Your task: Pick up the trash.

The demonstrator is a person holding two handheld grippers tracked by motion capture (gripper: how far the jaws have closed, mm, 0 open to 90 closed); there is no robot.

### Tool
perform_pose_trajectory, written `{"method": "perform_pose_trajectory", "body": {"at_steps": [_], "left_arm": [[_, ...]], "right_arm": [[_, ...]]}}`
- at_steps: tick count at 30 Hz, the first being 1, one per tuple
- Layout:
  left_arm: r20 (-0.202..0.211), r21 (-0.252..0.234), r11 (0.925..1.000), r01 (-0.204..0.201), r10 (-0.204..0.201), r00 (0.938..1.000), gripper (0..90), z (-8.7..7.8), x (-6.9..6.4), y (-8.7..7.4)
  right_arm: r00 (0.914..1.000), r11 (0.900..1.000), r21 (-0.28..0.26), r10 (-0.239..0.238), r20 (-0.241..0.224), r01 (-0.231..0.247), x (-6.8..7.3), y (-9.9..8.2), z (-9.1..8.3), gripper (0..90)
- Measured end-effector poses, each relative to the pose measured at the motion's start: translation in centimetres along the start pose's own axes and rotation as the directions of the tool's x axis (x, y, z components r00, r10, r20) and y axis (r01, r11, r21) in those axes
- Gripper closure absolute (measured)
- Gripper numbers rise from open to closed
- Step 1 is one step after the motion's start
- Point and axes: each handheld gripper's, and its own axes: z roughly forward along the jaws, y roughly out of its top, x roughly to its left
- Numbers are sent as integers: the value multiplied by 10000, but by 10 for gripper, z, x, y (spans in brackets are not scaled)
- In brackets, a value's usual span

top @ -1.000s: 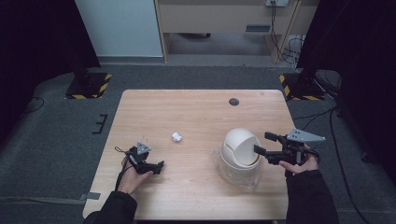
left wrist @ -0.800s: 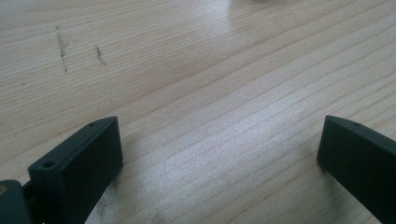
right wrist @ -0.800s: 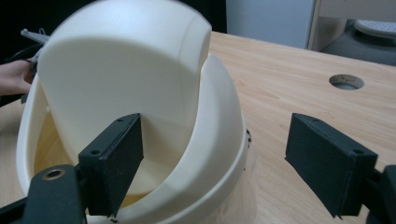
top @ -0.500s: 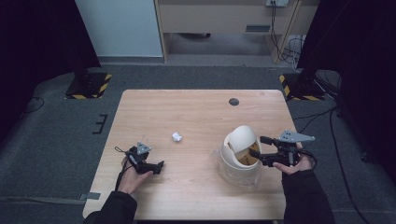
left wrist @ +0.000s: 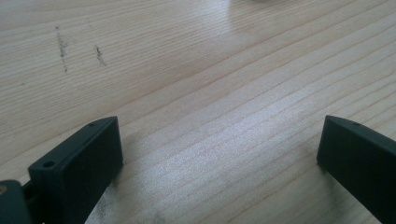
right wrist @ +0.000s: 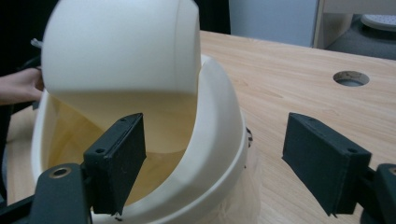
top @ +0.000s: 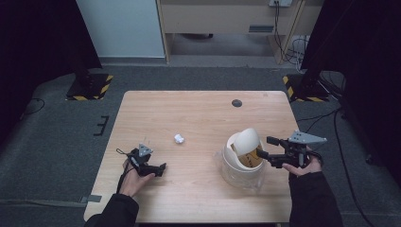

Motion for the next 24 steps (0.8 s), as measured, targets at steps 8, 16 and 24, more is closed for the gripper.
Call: {"method": "perform_pose_trajectory", "body": {"at_steps": [8,16,24], "left_arm": [[27,105,9999,17,-17,10000,0,0,0,2],[128,361,9993,-86,81,9999,93,-3,-1,6],[371,61,9998,-163,161,9992,162,-6,-9,13]], "right_arm": [[9994,9992,-328,248,239,-240,-10,1,-14,208],[9899,9962,-659,653,1256,-573,-21,-5,-16,213],[9644,9965,-480,780,2526,-681,-31,-18,-13,211]]}}
